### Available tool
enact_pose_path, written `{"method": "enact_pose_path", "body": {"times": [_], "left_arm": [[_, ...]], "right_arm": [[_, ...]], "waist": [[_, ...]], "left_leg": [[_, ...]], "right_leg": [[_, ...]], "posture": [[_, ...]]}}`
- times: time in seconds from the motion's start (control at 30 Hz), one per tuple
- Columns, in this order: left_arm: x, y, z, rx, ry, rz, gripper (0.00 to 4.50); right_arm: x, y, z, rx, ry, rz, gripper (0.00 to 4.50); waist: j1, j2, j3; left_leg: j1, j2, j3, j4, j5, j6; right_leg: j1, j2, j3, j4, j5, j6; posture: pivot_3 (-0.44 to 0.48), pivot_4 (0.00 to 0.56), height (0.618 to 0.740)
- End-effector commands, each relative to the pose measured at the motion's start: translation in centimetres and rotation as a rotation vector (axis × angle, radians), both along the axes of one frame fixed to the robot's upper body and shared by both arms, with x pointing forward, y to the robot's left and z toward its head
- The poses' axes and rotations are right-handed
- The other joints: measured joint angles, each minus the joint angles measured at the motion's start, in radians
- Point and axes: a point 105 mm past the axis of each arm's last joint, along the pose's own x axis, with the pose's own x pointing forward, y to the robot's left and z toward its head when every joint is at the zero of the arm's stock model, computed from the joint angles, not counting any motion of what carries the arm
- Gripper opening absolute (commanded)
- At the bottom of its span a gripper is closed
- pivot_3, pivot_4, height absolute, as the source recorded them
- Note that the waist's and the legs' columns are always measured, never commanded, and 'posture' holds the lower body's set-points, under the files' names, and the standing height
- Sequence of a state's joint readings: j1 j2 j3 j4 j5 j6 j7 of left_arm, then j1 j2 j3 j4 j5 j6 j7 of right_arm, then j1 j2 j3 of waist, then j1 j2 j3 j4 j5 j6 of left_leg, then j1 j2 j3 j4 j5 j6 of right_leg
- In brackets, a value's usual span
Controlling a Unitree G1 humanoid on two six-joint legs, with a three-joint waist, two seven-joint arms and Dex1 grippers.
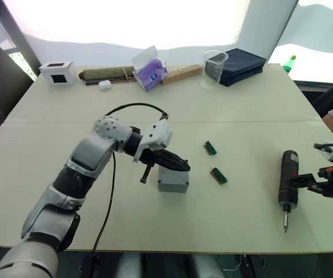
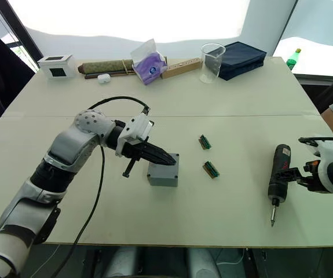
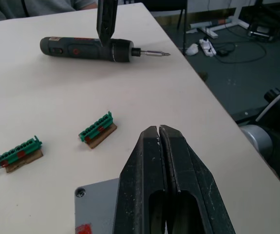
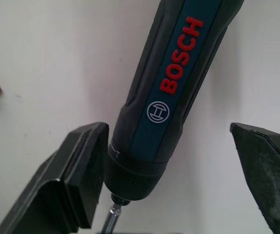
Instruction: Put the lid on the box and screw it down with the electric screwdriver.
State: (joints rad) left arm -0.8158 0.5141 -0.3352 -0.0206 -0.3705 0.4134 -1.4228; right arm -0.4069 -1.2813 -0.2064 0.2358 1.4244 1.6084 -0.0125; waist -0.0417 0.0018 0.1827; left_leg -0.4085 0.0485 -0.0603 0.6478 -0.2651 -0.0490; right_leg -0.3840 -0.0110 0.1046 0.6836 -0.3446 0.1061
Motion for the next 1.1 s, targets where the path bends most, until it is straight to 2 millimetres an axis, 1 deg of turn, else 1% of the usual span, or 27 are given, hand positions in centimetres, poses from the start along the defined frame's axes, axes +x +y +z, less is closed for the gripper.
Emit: {"method": "enact_pose_path", "body": {"times": [0.03,0.13,0.23,0.27,0.3,0.43,0.47,0.57,0.63,0.67,0.7,0.73,0.8,0.83,0.87,0.9,0.93,1.0,1.03,1.07,1.1], "left_arm": [[-0.1,0.2,0.8,-0.02,-0.029,0.015,0.0],[0.0,0.4,0.7,-0.019,-0.029,0.036,0.0],[0.0,0.5,0.7,-0.023,-0.028,0.047,0.0],[0.0,0.5,0.7,-0.025,-0.028,0.049,0.0],[0.0,0.5,0.7,-0.026,-0.027,0.05,0.0],[0.0,0.5,0.8,-0.031,-0.028,0.06,0.0],[0.0,0.5,0.8,-0.032,-0.028,0.062,0.0],[0.1,0.4,0.8,-0.034,-0.027,0.065,0.0],[0.3,0.5,0.7,-0.036,-0.023,0.077,0.0],[0.5,0.7,0.6,-0.034,-0.019,0.088,0.0],[0.7,0.8,0.4,-0.032,-0.014,0.099,0.0],[1.0,1.0,0.3,-0.029,-0.009,0.112,0.0],[1.5,1.6,0.0,-0.019,-0.004,0.141,0.0],[1.7,1.9,-0.1,-0.015,-0.001,0.155,0.0],[1.9,2.0,-0.2,-0.014,0.001,0.162,0.0],[2.2,2.3,-0.2,-0.012,0.003,0.178,0.0],[2.5,2.6,-0.2,-0.012,0.008,0.194,0.0],[3.2,3.3,-0.3,-0.013,0.02,0.24,0.0],[3.5,3.5,-0.2,-0.017,0.026,0.254,0.0],[3.6,3.6,-0.2,-0.02,0.031,0.261,0.0],[3.6,3.6,-0.2,-0.023,0.038,0.263,0.0]], "right_arm": [[0.6,0.9,-0.2,0.013,0.011,0.034,4.31],[0.1,1.8,-1.8,0.015,0.072,0.084,4.31],[-0.5,1.9,-3.2,0.004,0.124,0.098,4.31],[-0.6,1.9,-3.5,-0.001,0.133,0.103,3.77],[-0.7,1.9,-3.7,-0.005,0.138,0.107,3.56],[-0.9,1.8,-4.4,-0.033,0.16,0.116,2.26],[-1.0,1.8,-4.7,-0.041,0.17,0.123,2.11],[-1.4,2.0,-5.2,-0.011,0.192,0.127,2.11],[-1.4,1.4,-5.3,-0.036,0.186,0.106,2.11],[-0.8,1.0,-4.7,-0.057,0.157,0.092,2.11],[0.1,0.5,-3.9,-0.089,0.109,0.074,2.11],[1.0,0.2,-2.9,-0.085,0.065,0.044,2.11],[2.8,-0.4,-0.1,-0.118,-0.067,0.037,2.11],[3.4,-0.6,1.0,-0.123,-0.121,0.031,2.11],[3.7,-0.6,1.7,-0.128,-0.153,0.029,2.11],[4.1,-0.2,3.1,-0.081,-0.204,0.034,2.11],[4.5,0.3,4.7,-0.052,-0.282,0.055,2.11],[5.7,3.4,10.5,0.025,-0.625,0.181,2.11],[5.7,5.1,13.0,0.036,-0.802,0.24,2.11],[5.4,6.3,14.4,0.051,-0.916,0.275,2.11],[5.1,7.5,15.3,0.052,-1.01,0.3,2.11]], "waist": [[0.0,0.0,0.0],[0.001,0.0,0.0],[0.001,-0.001,0.0],[0.001,-0.001,0.0],[0.001,-0.001,0.0],[0.0,-0.002,-0.001],[0.001,-0.002,-0.001],[0.001,-0.003,-0.001],[0.002,-0.004,-0.002],[0.002,-0.005,-0.002],[0.002,-0.007,-0.003],[0.0,-0.008,-0.003],[-0.003,-0.008,-0.003],[-0.004,-0.007,-0.002],[-0.003,-0.003,0.0],[-0.002,-0.001,0.0],[-0.002,0.001,0.0],[-0.003,0.003,0.001],[-0.005,0.003,0.001],[-0.008,0.003,0.001],[-0.009,0.005,0.0]], "left_leg": [[0.0,0.0,0.0,0.0,0.0,0.0],[0.0,0.0,0.0,-0.001,0.0,0.0],[0.0,0.0,0.0,0.0,0.0,0.0],[0.0,0.0,-0.001,0.0,0.0,0.0],[0.0,0.0,-0.001,0.0,0.0,0.0],[0.0,0.0,-0.001,0.0,0.0,0.0],[0.0,0.0,-0.001,0.0,0.0,0.0],[0.0,0.0,-0.002,0.0,0.0,0.0],[0.0,0.0,-0.002,0.0,0.0,0.0],[0.0,0.0,-0.002,0.0,0.0,0.0],[0.0,0.0,-0.002,0.0,0.0,0.0],[0.001,0.0,-0.002,0.0,0.0,0.0],[0.001,0.0,-0.002,0.002,0.0,0.0],[0.001,0.0,-0.001,0.002,0.0,0.0],[0.001,0.0,-0.001,0.002,0.0,0.0],[0.001,0.0,0.0,0.002,0.0,-0.001],[0.0,-0.001,0.0,0.002,0.0,0.0],[-0.003,-0.001,0.001,-0.001,0.0,-0.001],[-0.003,0.0,0.001,-0.002,0.0,-0.001],[-0.003,0.001,0.0,-0.002,0.0,-0.001],[-0.003,0.001,-0.001,-0.003,0.001,-0.001]], "right_leg": [[0.0,0.0,0.0,0.0,0.0,0.0],[-0.001,0.0,0.0,0.0,0.0,0.0],[-0.001,0.0,0.0,0.0,0.0,0.0],[0.0,0.0,0.0,0.0,0.0,0.0],[0.0,0.0,-0.001,0.0,0.0,0.0],[0.001,0.0,-0.001,0.0,0.0,0.0],[0.001,0.0,-0.001,0.0,0.0,0.0],[0.001,0.0,-0.001,0.0,0.0,0.0],[0.001,0.0,-0.002,0.0,0.0,0.0],[0.002,0.0,-0.002,0.0,0.0,0.0],[0.002,0.0,-0.002,0.0,0.0,0.0],[0.002,0.0,-0.002,0.0,0.0,0.0],[0.003,0.0,-0.002,-0.001,0.0,0.0],[0.003,0.0,-0.001,0.0,0.0,0.0],[0.003,0.0,-0.001,0.0,0.001,0.001],[0.001,-0.001,0.0,0.0,0.001,0.001],[0.0,-0.001,0.0,0.0,0.001,0.001],[-0.005,0.0,0.001,0.001,0.001,0.001],[-0.006,0.0,0.001,0.001,0.001,0.001],[-0.008,0.001,0.001,0.002,0.001,0.001],[-0.008,0.002,0.001,0.002,0.001,0.001]], "posture": [[0.0,0.15,0.737],[0.0,0.15,0.737],[0.0,0.15,0.737],[0.0,0.15,0.737],[0.0,0.15,0.737],[0.0,0.15,0.737],[0.0,0.15,0.737],[0.0,0.15,0.737],[0.0,0.15,0.737],[0.0,0.15,0.737],[0.0,0.15,0.737],[0.0,0.15,0.737],[0.0,0.15,0.737],[0.0,0.15,0.737],[0.0,0.15,0.737],[0.0,0.15,0.737],[0.0,0.15,0.737],[0.0,0.15,0.737],[0.0,0.15,0.737],[0.0,0.15,0.737],[0.0,0.15,0.737]]}}
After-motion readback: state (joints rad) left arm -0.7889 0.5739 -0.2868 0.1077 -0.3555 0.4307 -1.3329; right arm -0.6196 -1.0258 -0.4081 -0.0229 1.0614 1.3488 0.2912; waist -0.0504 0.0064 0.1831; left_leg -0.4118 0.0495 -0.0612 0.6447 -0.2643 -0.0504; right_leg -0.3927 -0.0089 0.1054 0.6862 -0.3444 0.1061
